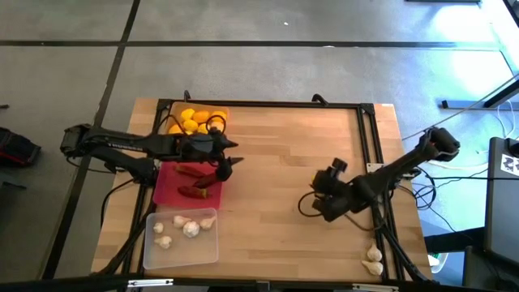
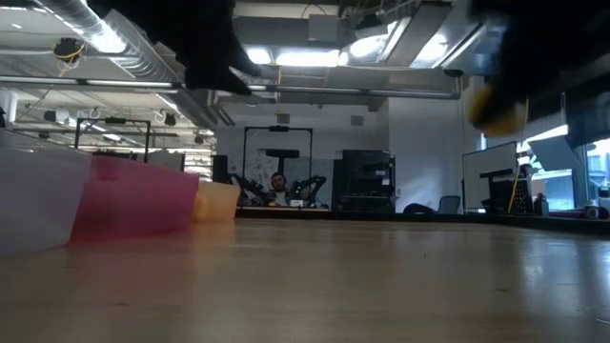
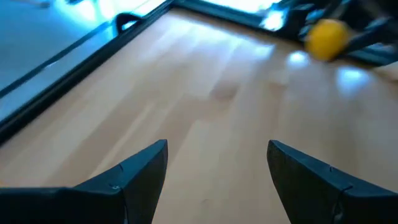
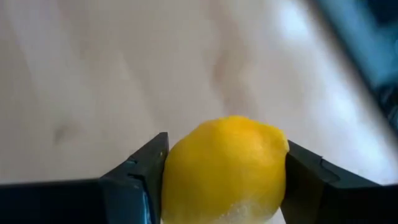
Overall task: Sort produce into baskets
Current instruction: Put the lemon into the yellow bin
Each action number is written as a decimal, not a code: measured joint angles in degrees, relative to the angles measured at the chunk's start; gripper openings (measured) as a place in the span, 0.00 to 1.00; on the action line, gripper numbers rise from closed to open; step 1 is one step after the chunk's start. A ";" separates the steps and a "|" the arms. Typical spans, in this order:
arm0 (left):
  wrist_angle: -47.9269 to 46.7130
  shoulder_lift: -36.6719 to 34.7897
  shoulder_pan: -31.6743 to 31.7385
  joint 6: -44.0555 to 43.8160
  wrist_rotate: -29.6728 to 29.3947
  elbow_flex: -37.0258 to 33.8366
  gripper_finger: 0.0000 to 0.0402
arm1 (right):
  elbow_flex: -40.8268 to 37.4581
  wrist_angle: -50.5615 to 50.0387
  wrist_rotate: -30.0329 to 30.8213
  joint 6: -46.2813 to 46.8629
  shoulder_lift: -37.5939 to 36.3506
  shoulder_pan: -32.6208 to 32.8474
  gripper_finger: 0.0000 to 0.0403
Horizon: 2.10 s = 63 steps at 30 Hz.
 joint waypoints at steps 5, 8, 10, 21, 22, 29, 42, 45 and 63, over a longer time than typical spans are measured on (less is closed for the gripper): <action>11.40 0.00 -0.36 -0.18 4.82 -2.89 0.67 | 0.07 12.91 9.45 -15.90 -2.46 -0.78 0.53; 15.65 0.00 -0.92 -0.52 4.96 -3.85 0.68 | 0.07 21.36 12.62 -25.98 -2.32 -0.78 0.53; 17.56 0.00 -1.50 -0.71 4.98 -3.87 0.69 | 0.07 26.57 13.86 -32.57 -2.09 -0.78 0.53; 25.79 4.39 -2.80 -5.86 6.84 -3.87 0.90 | 0.11 50.11 9.85 -58.51 -0.94 -4.53 0.54; 28.56 5.59 -3.16 -5.51 8.14 -3.88 0.91 | 0.09 51.75 8.59 -60.36 -0.53 -5.16 0.54; 44.56 12.26 -4.16 -7.44 17.53 -3.86 0.91 | 0.09 61.44 5.55 -71.04 2.80 -6.76 0.54; 53.33 19.99 -4.18 -8.26 20.12 -0.90 0.92 | 0.10 70.53 -0.92 -78.20 3.55 -8.26 0.54; 53.41 21.86 -4.63 -7.60 20.45 0.89 0.92 | 0.09 70.61 -1.78 -78.45 3.55 -8.31 0.54; 53.39 25.18 -5.36 -3.57 20.59 4.40 0.60 | 0.02 72.68 -3.93 -74.11 3.55 -8.61 0.62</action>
